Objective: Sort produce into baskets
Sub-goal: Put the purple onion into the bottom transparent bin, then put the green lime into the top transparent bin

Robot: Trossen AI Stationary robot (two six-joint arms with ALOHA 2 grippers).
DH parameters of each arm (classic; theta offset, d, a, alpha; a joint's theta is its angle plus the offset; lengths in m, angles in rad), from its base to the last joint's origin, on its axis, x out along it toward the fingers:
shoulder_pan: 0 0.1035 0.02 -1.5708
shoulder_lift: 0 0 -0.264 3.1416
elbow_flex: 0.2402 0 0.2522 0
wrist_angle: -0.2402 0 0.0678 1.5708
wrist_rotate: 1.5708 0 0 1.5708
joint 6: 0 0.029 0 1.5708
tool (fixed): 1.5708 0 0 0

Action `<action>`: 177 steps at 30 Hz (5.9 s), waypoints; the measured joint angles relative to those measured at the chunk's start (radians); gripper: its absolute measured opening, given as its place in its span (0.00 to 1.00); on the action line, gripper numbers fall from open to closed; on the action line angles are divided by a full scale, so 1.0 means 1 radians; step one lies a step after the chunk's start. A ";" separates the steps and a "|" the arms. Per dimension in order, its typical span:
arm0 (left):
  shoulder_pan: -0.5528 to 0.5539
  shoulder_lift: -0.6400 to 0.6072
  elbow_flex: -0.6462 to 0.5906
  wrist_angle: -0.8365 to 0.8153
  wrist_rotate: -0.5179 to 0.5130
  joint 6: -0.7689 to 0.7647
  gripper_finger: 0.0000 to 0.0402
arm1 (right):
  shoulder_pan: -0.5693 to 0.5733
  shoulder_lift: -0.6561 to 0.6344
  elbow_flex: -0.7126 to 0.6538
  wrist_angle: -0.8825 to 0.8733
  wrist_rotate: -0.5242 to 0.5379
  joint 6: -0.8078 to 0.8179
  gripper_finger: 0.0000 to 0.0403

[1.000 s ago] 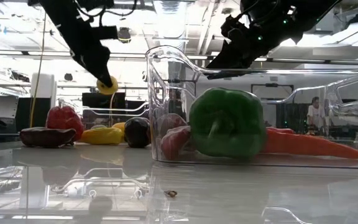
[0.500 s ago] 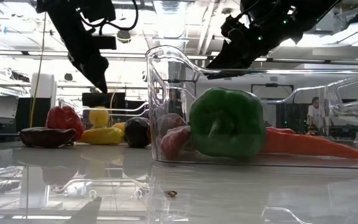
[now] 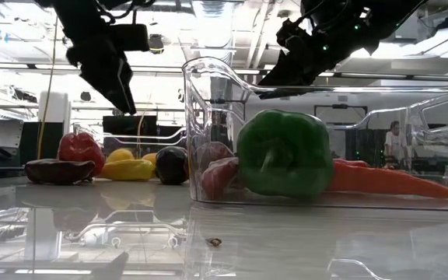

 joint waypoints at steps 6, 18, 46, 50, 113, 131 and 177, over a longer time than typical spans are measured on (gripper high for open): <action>-0.088 0.148 0.000 0.017 -0.078 -0.021 0.82 | 0.001 0.000 0.000 0.001 0.000 0.003 0.81; -0.091 0.324 0.000 0.059 -0.082 0.011 0.82 | 0.001 0.000 0.000 0.003 0.000 0.004 0.81; -0.067 0.282 -0.124 0.581 -0.140 0.105 0.82 | 0.001 0.000 0.000 0.003 0.000 -0.001 0.81; -0.012 0.304 -0.156 0.636 -0.081 0.091 0.82 | 0.001 0.000 0.000 0.003 0.000 -0.002 0.81; -0.208 0.231 0.174 0.311 -0.067 0.057 0.84 | 0.002 0.000 0.000 -0.023 0.000 0.000 0.81; 0.004 0.305 -0.048 0.443 -0.256 0.391 0.67 | 0.011 0.000 0.000 0.023 0.000 -0.010 0.81; 0.008 0.543 0.107 0.106 -0.246 0.206 0.44 | 0.008 0.000 0.000 0.013 0.000 -0.005 0.81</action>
